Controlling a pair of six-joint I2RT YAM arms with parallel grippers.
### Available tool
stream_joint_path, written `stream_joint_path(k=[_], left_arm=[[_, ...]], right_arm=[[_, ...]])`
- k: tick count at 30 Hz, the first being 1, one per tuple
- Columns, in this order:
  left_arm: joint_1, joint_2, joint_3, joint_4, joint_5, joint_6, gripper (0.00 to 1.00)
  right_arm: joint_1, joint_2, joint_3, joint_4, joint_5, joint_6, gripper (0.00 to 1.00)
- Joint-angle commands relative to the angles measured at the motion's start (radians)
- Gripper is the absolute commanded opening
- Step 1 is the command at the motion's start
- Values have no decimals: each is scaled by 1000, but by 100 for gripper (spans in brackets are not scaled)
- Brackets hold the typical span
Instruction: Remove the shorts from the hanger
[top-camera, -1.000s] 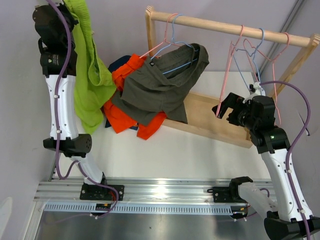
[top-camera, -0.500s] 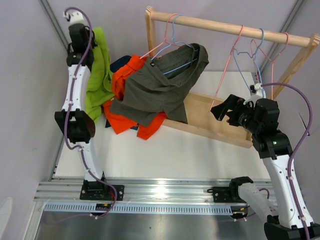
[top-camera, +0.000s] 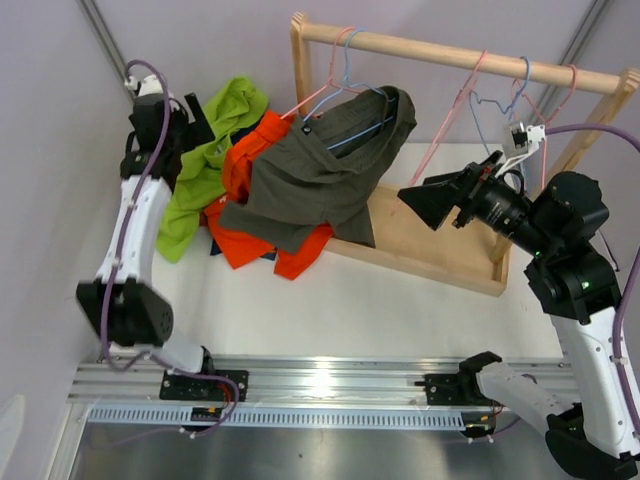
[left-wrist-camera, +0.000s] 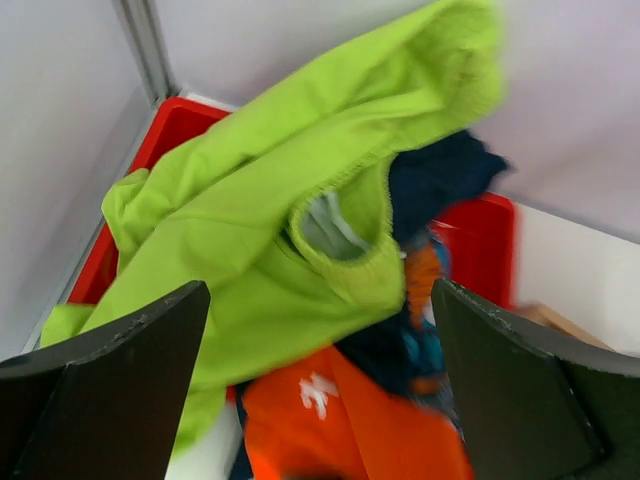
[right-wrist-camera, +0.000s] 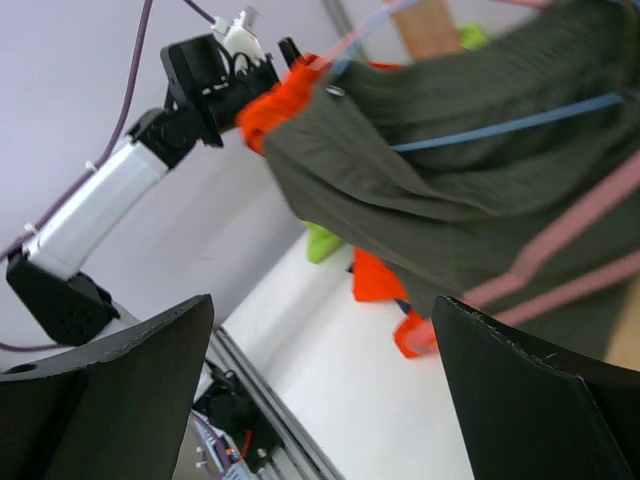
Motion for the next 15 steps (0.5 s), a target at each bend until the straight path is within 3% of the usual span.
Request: stream_joint_path(k=[1, 7, 12, 15], left_arm=[[-59, -228, -93, 48, 38, 5, 99], [-80, -493, -385, 0, 107, 23, 99], [-96, -662, -628, 17, 155, 51, 99], [-99, -732, -696, 14, 158, 42, 99]], right_arm=[[62, 57, 109, 62, -19, 26, 99], [124, 141, 198, 139, 16, 49, 98], [202, 319, 296, 174, 110, 13, 93], [226, 450, 400, 176, 186, -29, 88]])
